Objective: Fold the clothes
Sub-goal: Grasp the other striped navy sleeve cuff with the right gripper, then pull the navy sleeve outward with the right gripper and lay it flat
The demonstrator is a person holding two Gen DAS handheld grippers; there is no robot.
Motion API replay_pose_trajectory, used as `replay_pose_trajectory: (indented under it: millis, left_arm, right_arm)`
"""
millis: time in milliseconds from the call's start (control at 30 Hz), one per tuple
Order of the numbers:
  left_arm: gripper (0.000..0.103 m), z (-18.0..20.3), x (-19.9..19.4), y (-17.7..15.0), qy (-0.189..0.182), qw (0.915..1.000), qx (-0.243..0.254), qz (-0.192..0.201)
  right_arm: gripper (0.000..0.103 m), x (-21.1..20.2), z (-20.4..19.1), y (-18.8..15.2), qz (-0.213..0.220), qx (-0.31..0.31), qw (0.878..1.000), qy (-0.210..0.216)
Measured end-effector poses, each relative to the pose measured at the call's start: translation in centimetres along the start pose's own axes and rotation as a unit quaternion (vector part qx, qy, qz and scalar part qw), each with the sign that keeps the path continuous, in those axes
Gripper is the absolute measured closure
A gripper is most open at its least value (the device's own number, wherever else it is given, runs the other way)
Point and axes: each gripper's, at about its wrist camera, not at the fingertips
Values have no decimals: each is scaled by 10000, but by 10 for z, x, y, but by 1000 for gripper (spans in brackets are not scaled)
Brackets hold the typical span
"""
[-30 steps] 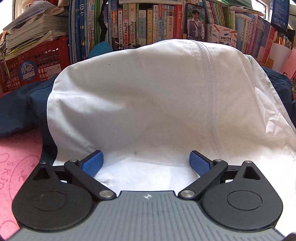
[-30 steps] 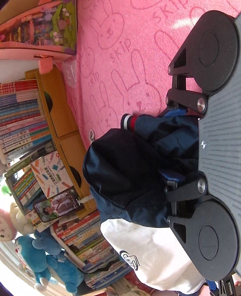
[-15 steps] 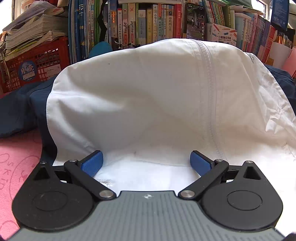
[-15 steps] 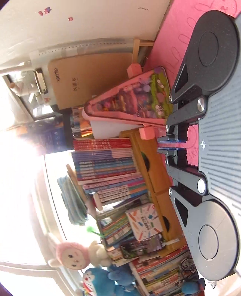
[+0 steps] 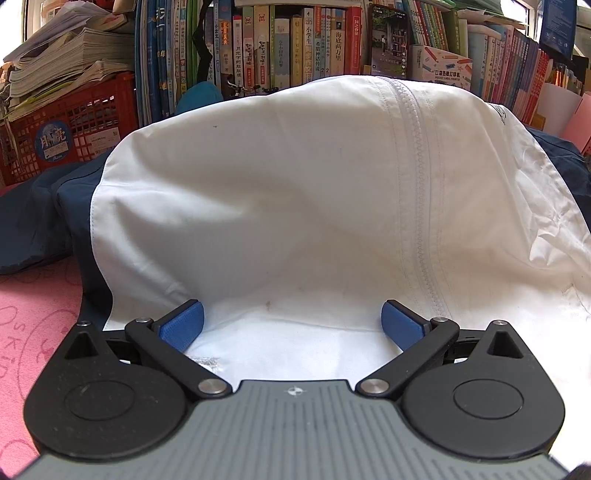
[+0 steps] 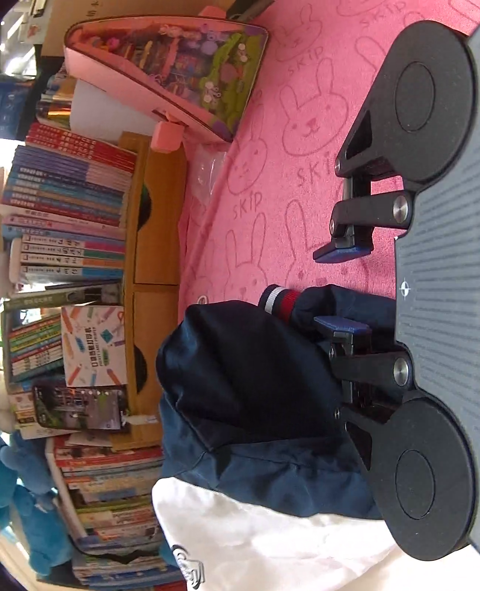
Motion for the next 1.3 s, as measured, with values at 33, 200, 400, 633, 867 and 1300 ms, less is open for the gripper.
replay_pose_trajectory:
  millis: [33, 200, 400, 633, 867, 1300]
  left_arm:
    - [0, 0, 0, 0, -1, 10000, -1, 0]
    - [0, 0, 0, 0, 1, 10000, -2, -1]
    - [0, 0, 1, 1, 3, 10000, -1, -4]
    - [0, 0, 1, 1, 4, 10000, -1, -5]
    - [0, -1, 1, 1, -6, 10000, -5, -6]
    - [0, -4, 0, 3, -10, 10000, -7, -9]
  right_arm:
    - [46, 5, -3, 0, -40, -22, 10000, -78]
    - [41, 18, 16, -4, -331, 641, 9943, 784]
    - [70, 15, 5, -6, -274, 293, 9937, 1046]
    - [96, -9, -18, -7, 395, -2, 9979, 519]
    - [97, -42, 34, 27, 1707, -189, 9743, -1460]
    - [89, -50, 230, 51, 1420, 989, 9167, -3601]
Point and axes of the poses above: each gripper's, at about its wrist camera, not at the fingertips, and x roughly the way its jaws point, z to its right, y to its top, and after that the axes turned 9 degrees about -y, right-handed
